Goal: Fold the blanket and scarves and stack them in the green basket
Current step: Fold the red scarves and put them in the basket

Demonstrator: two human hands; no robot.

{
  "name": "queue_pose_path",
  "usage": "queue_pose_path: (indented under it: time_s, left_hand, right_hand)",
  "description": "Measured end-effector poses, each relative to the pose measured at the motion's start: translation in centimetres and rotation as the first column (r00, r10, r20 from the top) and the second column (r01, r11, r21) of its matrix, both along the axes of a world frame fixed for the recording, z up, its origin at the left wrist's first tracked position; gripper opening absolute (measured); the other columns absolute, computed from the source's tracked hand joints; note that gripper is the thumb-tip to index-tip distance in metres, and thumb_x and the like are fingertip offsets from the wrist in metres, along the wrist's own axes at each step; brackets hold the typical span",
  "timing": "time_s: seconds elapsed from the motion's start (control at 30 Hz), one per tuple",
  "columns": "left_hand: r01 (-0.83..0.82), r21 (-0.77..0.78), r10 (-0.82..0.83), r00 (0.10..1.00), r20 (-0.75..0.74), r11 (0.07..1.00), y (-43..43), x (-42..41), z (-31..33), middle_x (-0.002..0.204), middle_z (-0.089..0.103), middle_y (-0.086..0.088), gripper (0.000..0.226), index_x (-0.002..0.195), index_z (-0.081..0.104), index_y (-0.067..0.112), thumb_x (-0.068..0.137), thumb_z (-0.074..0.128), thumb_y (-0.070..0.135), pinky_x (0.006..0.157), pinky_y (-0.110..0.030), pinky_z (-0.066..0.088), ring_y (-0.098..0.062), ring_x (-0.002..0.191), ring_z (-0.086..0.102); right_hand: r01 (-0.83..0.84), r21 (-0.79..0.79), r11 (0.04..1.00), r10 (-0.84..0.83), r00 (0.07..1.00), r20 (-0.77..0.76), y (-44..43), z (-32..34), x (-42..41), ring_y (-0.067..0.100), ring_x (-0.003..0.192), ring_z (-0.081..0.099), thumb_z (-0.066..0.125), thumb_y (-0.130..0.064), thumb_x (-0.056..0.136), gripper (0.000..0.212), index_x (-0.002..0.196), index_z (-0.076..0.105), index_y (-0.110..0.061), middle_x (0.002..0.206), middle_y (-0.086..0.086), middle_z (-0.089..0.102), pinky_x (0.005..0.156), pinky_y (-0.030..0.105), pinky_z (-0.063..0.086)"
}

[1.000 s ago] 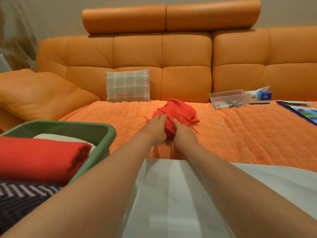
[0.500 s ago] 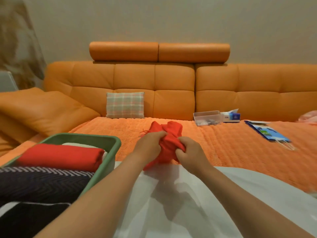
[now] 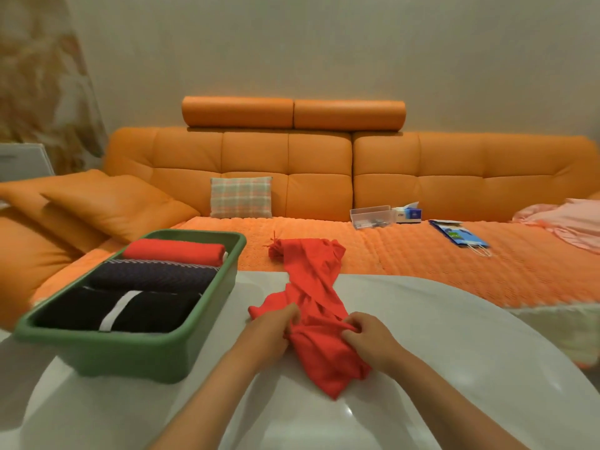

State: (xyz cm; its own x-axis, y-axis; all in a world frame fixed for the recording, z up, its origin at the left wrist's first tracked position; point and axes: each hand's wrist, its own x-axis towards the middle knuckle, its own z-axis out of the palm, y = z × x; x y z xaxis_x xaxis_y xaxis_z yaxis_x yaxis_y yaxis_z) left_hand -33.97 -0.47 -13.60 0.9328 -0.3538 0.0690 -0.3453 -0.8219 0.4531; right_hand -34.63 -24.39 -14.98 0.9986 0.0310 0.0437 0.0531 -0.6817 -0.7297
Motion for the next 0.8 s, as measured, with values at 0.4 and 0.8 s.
queue_pose_path:
  time_s: [0.4,0.8]
  left_hand:
    - [-0.086,0.262,0.090,0.996,-0.002,0.961,0.0,-2.8,3.1,0.123,0.065,0.008,0.032,0.120,0.064,0.035,0.093,0.052,0.023,0.097,-0.032,0.046,-0.019,0.114,0.061]
    - [0.087,-0.014,-0.085,0.991,0.106,0.996,-0.1,-5.2,4.0,0.122,0.067,0.005,0.033,0.131,0.061,0.028,0.098,0.055,0.023,0.083,-0.018,0.036,-0.016,0.115,0.058]
  right_hand:
    - [0.049,0.135,0.990,-0.051,0.999,0.017,1.6,3.5,-5.0,0.002,0.053,0.047,0.067,-0.027,0.092,0.035,0.060,0.070,-0.015,0.056,-0.011,0.055,0.060,0.026,0.040]
    - [-0.026,0.373,0.928,0.027,1.000,0.002,3.6,4.6,-4.7,0.018,0.079,0.068,0.060,-0.027,0.097,0.025,0.089,0.072,-0.007,0.091,0.005,0.074,0.075,0.028,0.050]
